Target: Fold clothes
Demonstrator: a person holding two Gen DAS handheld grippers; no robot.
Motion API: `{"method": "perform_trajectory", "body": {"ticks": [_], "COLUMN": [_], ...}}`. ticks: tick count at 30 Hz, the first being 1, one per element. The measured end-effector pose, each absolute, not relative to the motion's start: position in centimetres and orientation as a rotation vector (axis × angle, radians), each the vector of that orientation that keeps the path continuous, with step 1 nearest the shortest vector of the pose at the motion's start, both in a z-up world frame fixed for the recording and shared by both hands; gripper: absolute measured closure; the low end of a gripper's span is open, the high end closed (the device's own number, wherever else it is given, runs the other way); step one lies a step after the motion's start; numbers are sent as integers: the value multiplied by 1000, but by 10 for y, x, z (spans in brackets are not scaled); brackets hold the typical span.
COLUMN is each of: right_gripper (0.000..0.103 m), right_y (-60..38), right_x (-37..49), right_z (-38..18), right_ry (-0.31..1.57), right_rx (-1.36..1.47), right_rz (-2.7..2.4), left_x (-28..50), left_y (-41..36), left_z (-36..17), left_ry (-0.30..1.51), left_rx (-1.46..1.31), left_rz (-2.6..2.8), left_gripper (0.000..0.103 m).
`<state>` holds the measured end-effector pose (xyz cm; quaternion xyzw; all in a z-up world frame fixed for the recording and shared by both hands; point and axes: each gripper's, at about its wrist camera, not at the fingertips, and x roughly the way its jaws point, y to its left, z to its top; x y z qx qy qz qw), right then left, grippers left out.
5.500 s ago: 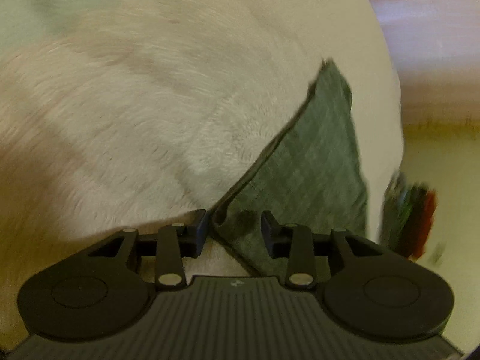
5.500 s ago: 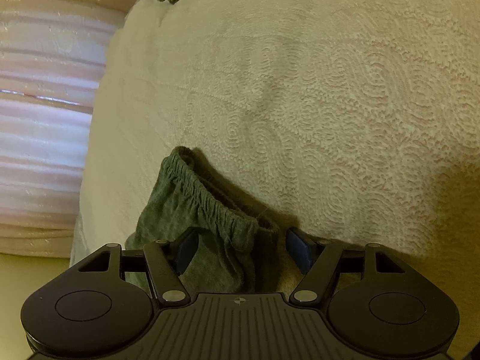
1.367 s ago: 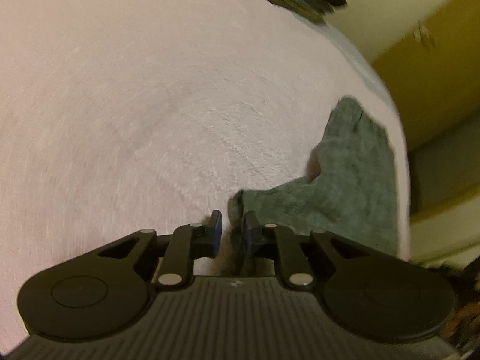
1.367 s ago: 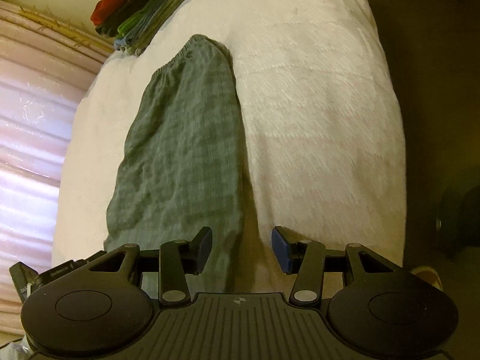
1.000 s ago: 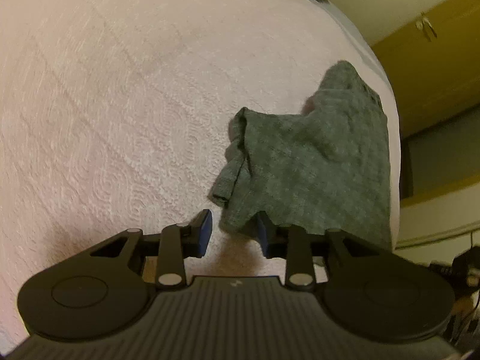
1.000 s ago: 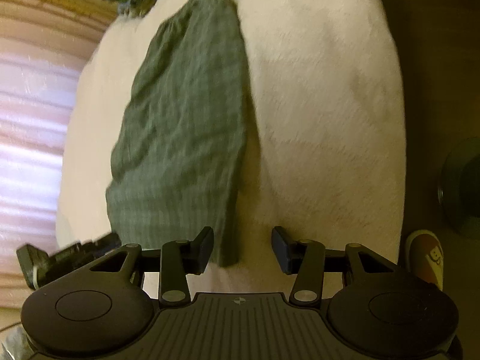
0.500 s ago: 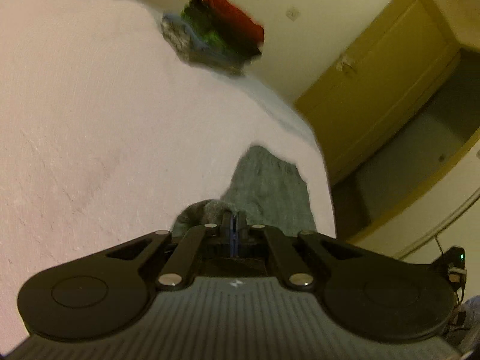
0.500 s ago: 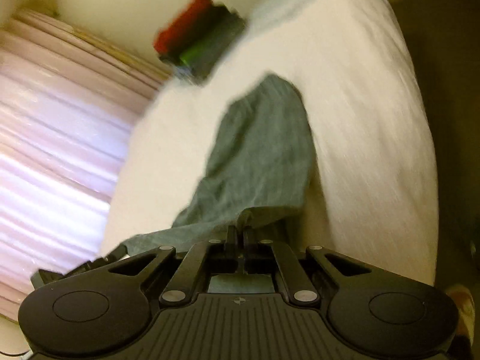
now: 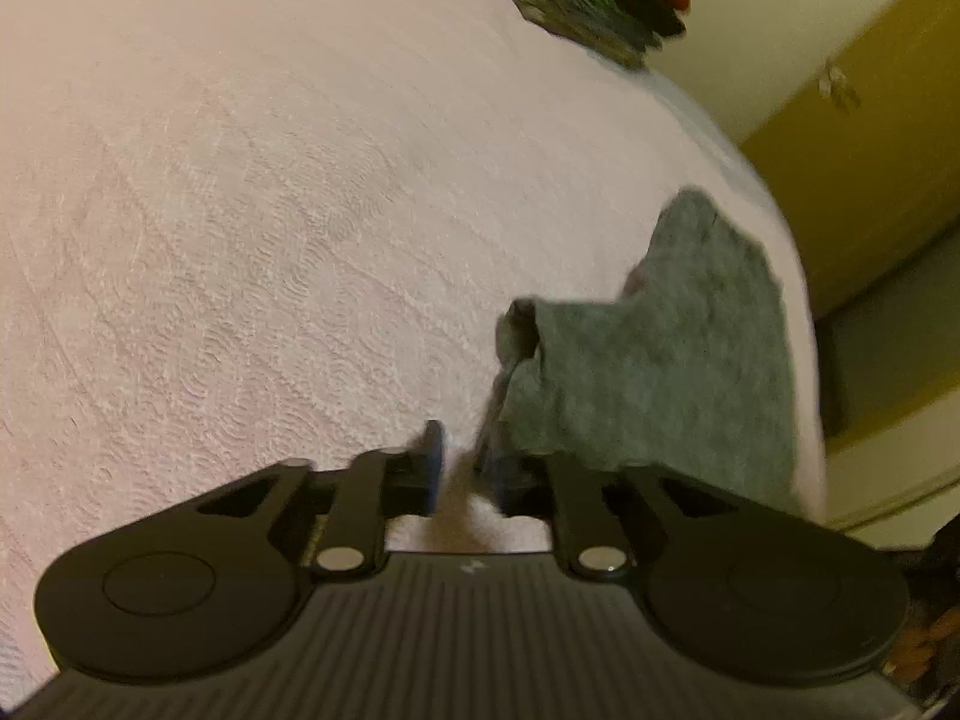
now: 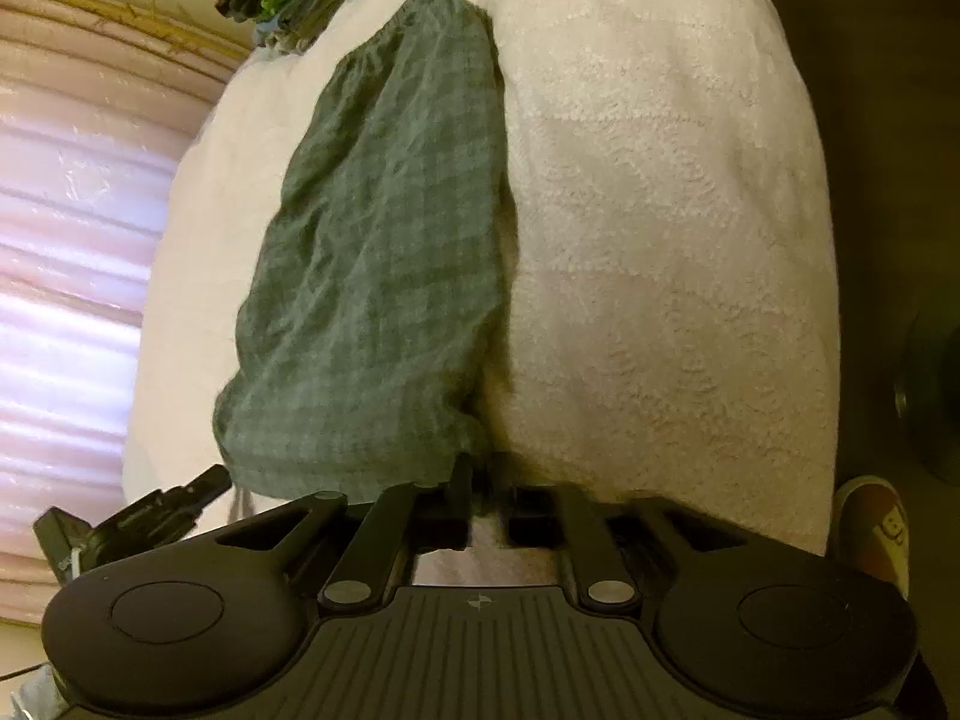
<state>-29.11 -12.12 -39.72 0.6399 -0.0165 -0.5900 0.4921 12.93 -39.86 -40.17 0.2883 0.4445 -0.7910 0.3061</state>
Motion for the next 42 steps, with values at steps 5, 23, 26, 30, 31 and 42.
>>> {"method": "perform_trajectory", "body": {"ticks": [5,23,26,30,31,42], "right_gripper": [48,100,100,100,100,48], "right_y": [-131,-119,-115,-111,-111,-122], "right_x": [-283,-307,-310,-316,-317,-264], "right_z": [-398,-383,-370,-375,-381,-322], "right_ry": [-11,-49,0,56,65,468], "right_rx": [1464,1570,1513,1528,1546,1141], "right_rz": [-1454,-1405,-1433,-1436,-1428,-1712], "left_x": [122,139,141,148,148,122], "left_y": [-409,-361,-342,-324,-324,-322], "left_z": [-420,-417,-416,-420,-425,-357], "left_ry": [1277,1539,1600,1645,1632,1084], "left_rx": [756,752,666,662,694,907], "left_rz": [-2072,-2042,-2029,-2009,-1985,-1927], "left_gripper": [71,99,100,99,99,98]}}
